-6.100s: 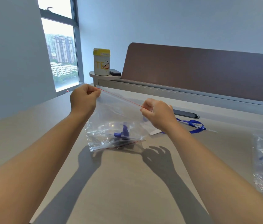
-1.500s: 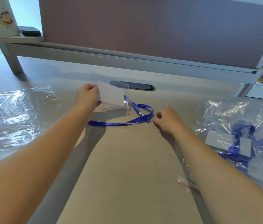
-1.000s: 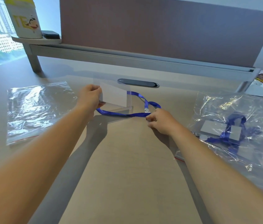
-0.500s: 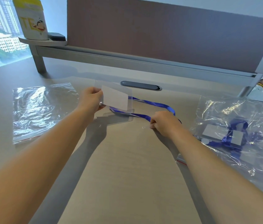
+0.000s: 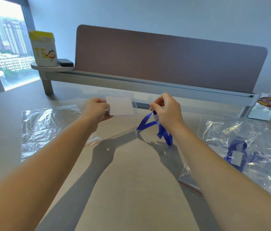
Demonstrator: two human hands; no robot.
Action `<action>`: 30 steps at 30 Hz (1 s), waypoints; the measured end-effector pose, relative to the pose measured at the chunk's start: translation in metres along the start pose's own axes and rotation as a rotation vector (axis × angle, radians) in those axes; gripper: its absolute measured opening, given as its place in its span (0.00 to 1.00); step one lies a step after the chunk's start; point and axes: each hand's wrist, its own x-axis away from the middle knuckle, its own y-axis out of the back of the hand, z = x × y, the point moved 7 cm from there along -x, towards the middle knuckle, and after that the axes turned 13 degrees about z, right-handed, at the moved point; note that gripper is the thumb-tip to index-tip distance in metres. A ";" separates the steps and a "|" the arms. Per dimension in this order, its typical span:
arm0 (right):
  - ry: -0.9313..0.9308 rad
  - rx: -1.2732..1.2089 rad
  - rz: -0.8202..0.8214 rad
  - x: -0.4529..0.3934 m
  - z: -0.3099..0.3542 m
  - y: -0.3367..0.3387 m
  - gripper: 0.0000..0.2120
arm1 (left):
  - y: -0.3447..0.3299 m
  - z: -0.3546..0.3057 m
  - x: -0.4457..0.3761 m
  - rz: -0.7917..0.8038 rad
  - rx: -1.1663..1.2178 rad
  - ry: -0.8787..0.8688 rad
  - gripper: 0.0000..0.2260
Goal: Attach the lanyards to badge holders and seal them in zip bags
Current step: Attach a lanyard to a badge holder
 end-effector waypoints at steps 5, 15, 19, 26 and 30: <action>-0.010 -0.081 0.062 -0.005 0.021 0.004 0.03 | -0.005 -0.018 0.010 0.102 -0.071 -0.002 0.06; 0.116 -0.190 -0.038 0.001 0.055 0.011 0.11 | 0.003 -0.033 0.020 0.104 -0.249 -0.088 0.16; -0.022 0.006 0.200 -0.002 0.050 -0.013 0.04 | 0.006 -0.038 0.022 0.081 -0.232 -0.087 0.03; -0.037 -0.188 0.196 -0.003 0.047 -0.033 0.11 | -0.007 -0.034 0.024 0.199 -0.074 -0.096 0.09; -0.065 -0.191 0.200 -0.003 0.047 -0.040 0.06 | -0.016 -0.028 0.024 0.250 -0.002 -0.086 0.11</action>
